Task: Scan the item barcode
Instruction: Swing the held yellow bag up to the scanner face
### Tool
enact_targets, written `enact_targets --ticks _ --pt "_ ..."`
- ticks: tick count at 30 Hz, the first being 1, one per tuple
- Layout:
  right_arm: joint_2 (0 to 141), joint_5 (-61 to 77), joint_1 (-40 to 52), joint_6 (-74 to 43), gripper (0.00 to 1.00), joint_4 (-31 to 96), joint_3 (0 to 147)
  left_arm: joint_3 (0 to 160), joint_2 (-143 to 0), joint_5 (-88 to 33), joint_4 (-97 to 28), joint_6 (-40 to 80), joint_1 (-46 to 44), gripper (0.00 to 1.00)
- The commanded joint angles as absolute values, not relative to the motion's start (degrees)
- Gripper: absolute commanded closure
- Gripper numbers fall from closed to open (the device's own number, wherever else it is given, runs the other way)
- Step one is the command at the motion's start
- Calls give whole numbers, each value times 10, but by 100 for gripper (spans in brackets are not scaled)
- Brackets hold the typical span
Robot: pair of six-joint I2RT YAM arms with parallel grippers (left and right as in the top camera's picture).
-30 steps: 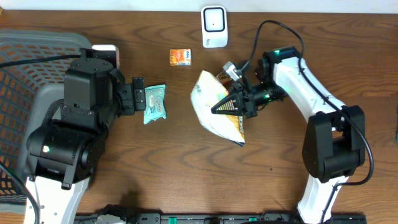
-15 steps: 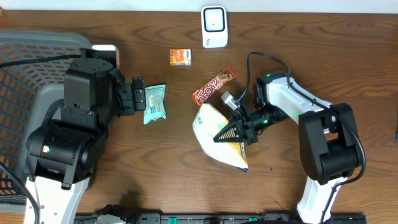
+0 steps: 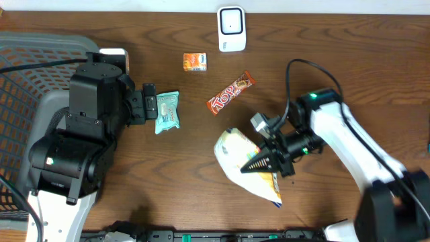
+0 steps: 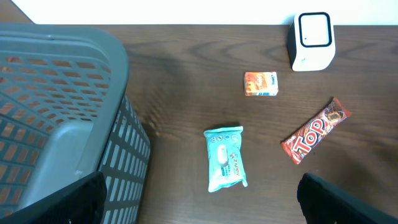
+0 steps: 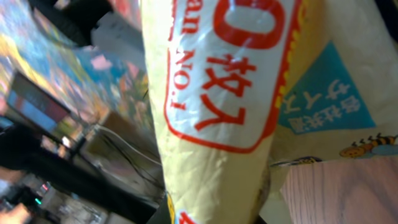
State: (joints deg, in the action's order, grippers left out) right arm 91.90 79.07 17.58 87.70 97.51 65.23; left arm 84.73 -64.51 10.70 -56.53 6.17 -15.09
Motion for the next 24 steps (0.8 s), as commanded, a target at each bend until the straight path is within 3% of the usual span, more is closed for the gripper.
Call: enact_targets --ticks 1,11,14,16,19,22,24 --pt "858 775 184 840 99 975 653 847 -647 112 -566 61 -148 2" --pt "825 724 163 822 99 959 647 847 -647 112 -566 61 -148 2" --pt "829 706 163 765 99 918 647 847 -647 112 -566 61 -148 2" --pt "831 706 163 670 99 851 647 847 -647 112 -566 61 -148 2" --pt "831 660 163 404 99 679 647 847 -647 112 -566 61 -148 2" --pt "831 491 168 141 99 526 648 847 -647 112 -566 61 -148 2" --pt "831 380 175 37 99 457 652 847 -647 112 -566 61 -148 2"
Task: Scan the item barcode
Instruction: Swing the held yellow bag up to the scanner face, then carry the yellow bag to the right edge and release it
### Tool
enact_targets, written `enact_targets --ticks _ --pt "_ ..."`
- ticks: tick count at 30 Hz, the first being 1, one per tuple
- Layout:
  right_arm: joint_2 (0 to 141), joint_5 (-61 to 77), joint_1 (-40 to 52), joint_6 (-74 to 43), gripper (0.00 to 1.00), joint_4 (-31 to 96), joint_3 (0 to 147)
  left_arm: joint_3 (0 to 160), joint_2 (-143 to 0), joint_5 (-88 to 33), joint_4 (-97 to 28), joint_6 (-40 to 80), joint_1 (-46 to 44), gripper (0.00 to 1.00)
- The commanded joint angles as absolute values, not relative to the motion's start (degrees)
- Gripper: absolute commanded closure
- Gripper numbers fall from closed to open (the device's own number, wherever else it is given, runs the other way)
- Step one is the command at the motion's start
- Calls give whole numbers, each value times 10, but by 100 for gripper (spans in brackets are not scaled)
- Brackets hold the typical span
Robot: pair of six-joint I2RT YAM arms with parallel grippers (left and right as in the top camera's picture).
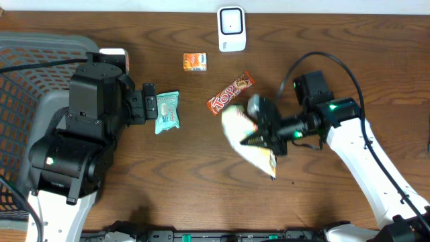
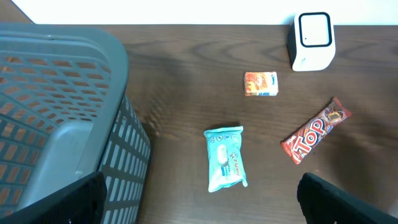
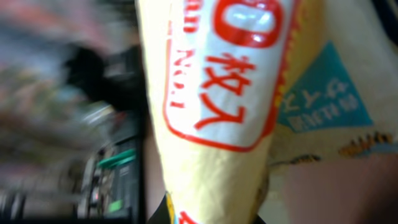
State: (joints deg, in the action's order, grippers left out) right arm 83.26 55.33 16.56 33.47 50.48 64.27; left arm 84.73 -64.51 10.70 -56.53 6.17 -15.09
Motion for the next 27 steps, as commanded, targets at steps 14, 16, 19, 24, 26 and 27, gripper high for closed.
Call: enact_targets --ticks 14,16,19,24,26,27 --pt "959 198 192 -55 99 367 795 847 -647 112 -566 61 -148 2" --pt "1009 177 192 -52 99 389 854 847 -647 112 -566 61 -148 2" --pt "1101 149 192 -40 99 435 968 847 -647 112 -566 61 -148 2" --pt "1253 118 192 -40 99 503 1164 847 -647 112 -566 61 -148 2" --pt "1304 107 192 -33 99 513 1231 847 -647 112 -566 61 -148 2" --pt "1325 103 192 -29 99 515 1259 847 -647 112 -566 61 -148 2"
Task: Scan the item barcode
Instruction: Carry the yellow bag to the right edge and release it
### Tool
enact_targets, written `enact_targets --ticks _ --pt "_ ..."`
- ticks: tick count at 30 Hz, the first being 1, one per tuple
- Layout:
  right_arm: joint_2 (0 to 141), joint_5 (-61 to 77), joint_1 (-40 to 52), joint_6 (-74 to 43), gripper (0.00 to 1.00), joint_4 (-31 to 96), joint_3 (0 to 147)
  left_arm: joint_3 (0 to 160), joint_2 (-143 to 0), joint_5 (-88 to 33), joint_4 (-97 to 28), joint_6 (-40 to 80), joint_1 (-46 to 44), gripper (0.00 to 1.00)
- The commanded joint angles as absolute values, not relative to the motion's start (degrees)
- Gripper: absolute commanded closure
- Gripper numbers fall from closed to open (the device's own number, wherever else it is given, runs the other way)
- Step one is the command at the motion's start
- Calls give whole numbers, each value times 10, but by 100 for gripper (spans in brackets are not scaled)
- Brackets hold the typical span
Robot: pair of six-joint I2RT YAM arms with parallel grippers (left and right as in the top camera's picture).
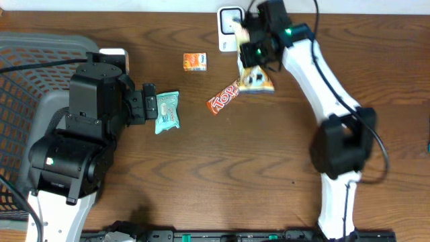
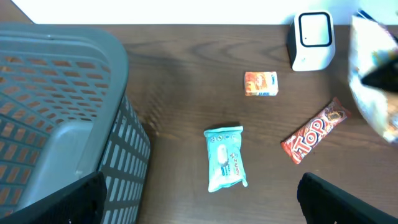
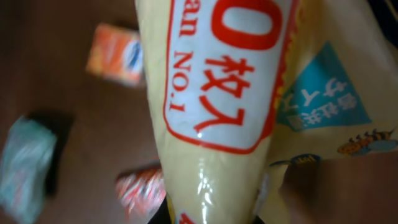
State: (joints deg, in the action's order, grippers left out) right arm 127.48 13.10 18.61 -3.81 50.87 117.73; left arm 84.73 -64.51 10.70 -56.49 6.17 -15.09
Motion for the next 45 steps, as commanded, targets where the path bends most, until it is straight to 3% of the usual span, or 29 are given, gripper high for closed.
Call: enact_targets --ticks 1,7,16,28,36,40,45 --pt "1349 96 192 -27 99 515 1289 847 -647 112 -566 61 -148 2" --pt "1458 41 204 -27 99 494 1411 847 -647 112 -566 61 -148 2" --pt "1501 -12 225 -43 99 459 1430 847 -647 112 -566 61 -148 2" --pt "1491 -1 201 -58 99 782 1635 847 -647 112 -566 61 -148 2" --pt "1490 -190 102 -79 99 967 1680 847 -647 112 -566 61 -148 2" --pt "1490 -267 24 -93 99 968 1650 847 -647 112 -566 61 -148 2" --pt "1491 -261 -88 -107 99 922 1584 847 -647 112 -566 61 -148 2"
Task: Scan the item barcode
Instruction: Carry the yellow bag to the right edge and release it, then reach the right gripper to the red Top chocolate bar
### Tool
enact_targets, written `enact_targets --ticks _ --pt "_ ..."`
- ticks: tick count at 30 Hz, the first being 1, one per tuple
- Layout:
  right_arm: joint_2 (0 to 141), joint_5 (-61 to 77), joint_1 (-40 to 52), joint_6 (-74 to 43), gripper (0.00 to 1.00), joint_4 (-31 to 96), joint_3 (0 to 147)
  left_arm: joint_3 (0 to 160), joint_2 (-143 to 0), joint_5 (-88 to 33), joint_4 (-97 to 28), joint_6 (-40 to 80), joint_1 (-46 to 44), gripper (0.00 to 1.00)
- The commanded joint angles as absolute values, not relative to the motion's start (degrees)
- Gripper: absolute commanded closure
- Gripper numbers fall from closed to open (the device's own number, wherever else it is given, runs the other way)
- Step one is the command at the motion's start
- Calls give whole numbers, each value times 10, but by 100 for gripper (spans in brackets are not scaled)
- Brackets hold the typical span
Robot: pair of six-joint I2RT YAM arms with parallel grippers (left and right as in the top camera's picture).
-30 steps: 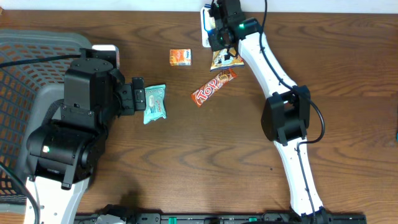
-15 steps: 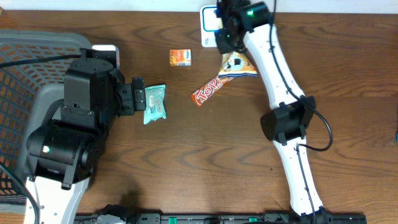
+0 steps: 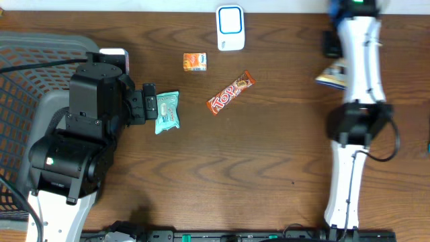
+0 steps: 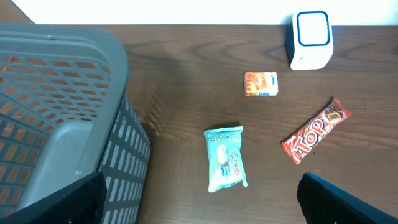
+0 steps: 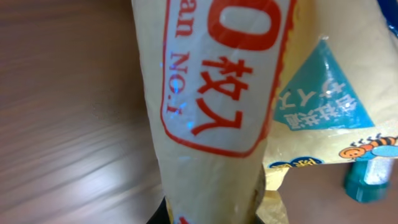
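Note:
My right gripper (image 5: 211, 214) is shut on a yellow snack bag (image 5: 211, 106) with red print, which fills the right wrist view. In the overhead view the bag (image 3: 332, 75) hangs at the table's far right, well away from the white scanner (image 3: 230, 28). The scanner stands at the back centre and its face has a blue rim (image 4: 311, 30). My left gripper (image 4: 199, 211) is open and empty near the basket. A teal wipes pack (image 4: 225, 158) lies just ahead of it.
A grey mesh basket (image 3: 27, 74) fills the left side. An orange box (image 3: 195, 62) lies left of the scanner, and a red "Top" bar (image 3: 230, 93) lies at mid-table. The right arm (image 3: 356, 94) stretches along the right side to the back edge.
My right gripper, with the bag still in it, has moved from beside the scanner to the far right of the table. The scanner's rim has turned from dark to blue. The left arm is unchanged.
My right gripper held the yellow bag low over the front centre-right of the table. Then it held it nearer the Top bar, then right beside the scanner at the back. Now the bag is at the far right and the scanner's rim is blue.

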State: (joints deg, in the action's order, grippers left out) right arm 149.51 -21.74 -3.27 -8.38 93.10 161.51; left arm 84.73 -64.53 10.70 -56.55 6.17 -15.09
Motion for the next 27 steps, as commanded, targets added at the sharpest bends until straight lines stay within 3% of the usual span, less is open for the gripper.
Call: enact_targets --ticks 1,10,11,13,14,15,16,22,27 --pt "1491 -245 -113 -107 99 912 1566 847 -647 112 -566 61 -148 2" --pt "1491 -154 -289 -125 99 830 1431 847 -647 112 -566 61 -148 2" --pt "1488 -145 -298 -127 93 832 1435 847 -647 112 -566 61 -148 2" --pt "1482 -119 -313 -126 66 836 1448 847 -647 112 -566 61 -148 2" --pt "1476 -106 -319 -126 46 841 1458 847 -647 112 -566 61 -148 2" --pt "1465 -91 -326 -126 19 847 1472 847 -647 112 -566 61 -148 2" --pt "1449 -67 -331 -127 1 851 1486 847 -647 112 -566 61 -148 2" --pt "1348 74 -318 -136 1 867 1504 847 -647 112 -566 61 -148 2" --pt "1283 98 -258 -208 1 904 1504 847 -647 112 -566 61 -148 2"
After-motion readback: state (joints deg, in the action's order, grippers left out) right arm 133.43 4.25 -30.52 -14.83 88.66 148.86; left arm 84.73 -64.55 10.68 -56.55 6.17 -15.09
